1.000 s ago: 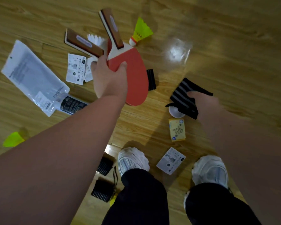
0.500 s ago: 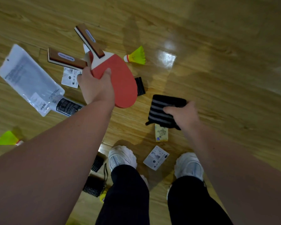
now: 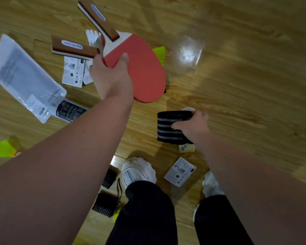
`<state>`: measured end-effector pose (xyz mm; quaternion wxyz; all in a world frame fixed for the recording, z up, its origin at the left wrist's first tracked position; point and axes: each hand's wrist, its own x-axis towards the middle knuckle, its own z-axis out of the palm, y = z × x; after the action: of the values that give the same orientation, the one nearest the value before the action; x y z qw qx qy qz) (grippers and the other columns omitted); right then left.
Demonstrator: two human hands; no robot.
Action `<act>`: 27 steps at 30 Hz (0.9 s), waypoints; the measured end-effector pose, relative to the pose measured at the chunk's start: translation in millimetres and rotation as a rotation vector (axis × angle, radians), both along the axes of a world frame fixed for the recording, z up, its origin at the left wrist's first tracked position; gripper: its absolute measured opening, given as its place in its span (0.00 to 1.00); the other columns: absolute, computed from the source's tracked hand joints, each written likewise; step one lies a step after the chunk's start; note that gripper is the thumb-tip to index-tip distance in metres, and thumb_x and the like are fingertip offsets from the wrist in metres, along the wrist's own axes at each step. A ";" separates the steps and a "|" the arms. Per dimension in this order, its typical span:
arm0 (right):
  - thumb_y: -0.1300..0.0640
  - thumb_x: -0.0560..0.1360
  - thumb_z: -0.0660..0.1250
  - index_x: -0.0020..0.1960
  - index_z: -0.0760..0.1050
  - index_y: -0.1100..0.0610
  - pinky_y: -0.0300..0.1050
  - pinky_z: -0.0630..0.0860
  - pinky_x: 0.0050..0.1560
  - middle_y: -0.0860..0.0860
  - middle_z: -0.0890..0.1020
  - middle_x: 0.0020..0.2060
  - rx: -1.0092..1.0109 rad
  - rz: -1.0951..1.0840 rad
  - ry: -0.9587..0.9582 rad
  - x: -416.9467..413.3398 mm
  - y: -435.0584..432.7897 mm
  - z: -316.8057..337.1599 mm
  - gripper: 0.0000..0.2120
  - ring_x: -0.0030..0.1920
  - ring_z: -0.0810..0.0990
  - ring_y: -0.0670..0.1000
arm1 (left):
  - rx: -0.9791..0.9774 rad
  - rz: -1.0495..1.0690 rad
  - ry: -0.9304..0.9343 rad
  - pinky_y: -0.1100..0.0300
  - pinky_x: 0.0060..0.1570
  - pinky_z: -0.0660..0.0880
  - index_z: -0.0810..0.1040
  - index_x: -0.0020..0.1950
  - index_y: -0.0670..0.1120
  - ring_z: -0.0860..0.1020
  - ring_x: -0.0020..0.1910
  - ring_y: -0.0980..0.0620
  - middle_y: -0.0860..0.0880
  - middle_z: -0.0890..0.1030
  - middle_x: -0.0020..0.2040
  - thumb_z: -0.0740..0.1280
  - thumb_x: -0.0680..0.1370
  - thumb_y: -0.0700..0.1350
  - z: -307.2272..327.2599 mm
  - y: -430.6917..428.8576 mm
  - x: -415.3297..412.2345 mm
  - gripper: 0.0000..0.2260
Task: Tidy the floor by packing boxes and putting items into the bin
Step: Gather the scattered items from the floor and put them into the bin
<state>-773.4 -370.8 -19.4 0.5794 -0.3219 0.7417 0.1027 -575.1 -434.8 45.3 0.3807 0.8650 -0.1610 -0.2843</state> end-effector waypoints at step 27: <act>0.56 0.68 0.76 0.72 0.67 0.57 0.56 0.78 0.60 0.52 0.67 0.71 -0.360 -0.536 -0.089 -39.6 -16.8 163.8 0.35 0.63 0.76 0.54 | 0.037 0.118 0.066 0.59 0.40 0.76 0.69 0.43 0.60 0.79 0.43 0.56 0.48 0.79 0.56 0.72 0.74 0.52 110.0 5.7 -39.3 0.11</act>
<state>-813.0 -387.6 144.4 0.5513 -0.2165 0.7804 -0.2005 -614.4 -429.1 155.3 0.3857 0.8702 -0.0917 -0.2925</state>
